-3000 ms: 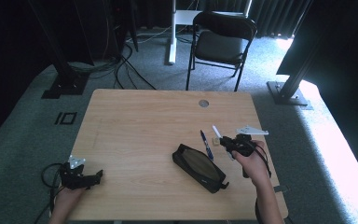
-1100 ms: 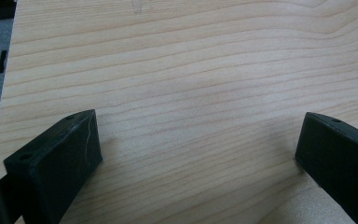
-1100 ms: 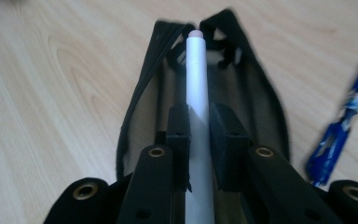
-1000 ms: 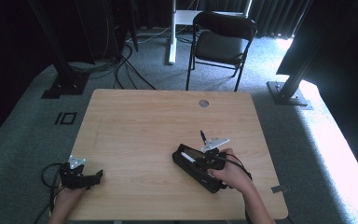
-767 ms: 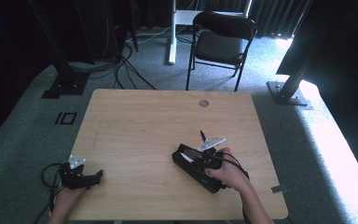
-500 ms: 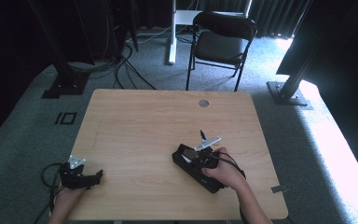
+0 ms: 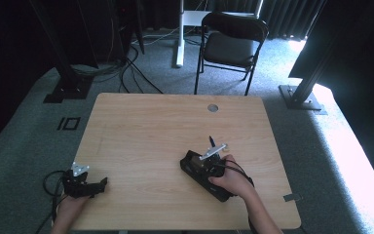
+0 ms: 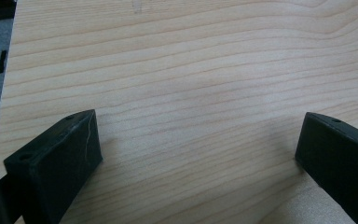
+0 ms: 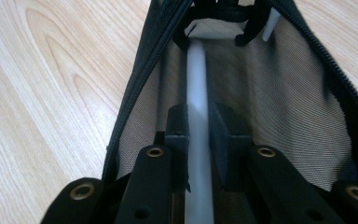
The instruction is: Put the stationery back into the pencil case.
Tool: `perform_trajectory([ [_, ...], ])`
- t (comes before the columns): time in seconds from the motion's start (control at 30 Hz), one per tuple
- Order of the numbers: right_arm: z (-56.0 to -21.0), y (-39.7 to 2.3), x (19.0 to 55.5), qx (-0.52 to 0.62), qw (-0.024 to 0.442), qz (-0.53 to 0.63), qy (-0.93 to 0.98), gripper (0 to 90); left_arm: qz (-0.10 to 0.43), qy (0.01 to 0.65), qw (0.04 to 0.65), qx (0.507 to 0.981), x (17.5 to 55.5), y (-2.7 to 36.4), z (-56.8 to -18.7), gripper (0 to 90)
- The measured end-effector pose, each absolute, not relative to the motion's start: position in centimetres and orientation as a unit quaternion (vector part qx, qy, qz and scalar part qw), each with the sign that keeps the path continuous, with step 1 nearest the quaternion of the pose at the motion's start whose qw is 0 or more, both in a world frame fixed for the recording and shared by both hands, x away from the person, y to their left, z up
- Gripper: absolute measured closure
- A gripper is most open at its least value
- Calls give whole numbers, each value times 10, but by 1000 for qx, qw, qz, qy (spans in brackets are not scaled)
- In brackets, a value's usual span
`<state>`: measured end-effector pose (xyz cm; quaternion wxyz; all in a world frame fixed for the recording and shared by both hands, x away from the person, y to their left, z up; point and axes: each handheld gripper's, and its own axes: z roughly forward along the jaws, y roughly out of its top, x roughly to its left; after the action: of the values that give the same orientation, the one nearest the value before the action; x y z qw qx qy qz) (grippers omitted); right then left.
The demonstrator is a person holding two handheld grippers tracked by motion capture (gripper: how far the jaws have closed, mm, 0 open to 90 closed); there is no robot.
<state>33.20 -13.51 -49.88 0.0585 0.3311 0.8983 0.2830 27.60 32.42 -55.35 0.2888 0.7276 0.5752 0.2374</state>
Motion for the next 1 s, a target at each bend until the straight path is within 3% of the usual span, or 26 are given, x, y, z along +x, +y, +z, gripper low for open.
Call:
perform_trajectory([
  [0.67, -457, -170, 327, 350, 74, 379, 854, 752, 237, 575, 288, 728, 276, 324, -553, 4],
  [1.0, -440, -202, 331, 390, 119, 425, 808, 744, 237, 575, 288, 728, 276, 324, -553, 4],
])
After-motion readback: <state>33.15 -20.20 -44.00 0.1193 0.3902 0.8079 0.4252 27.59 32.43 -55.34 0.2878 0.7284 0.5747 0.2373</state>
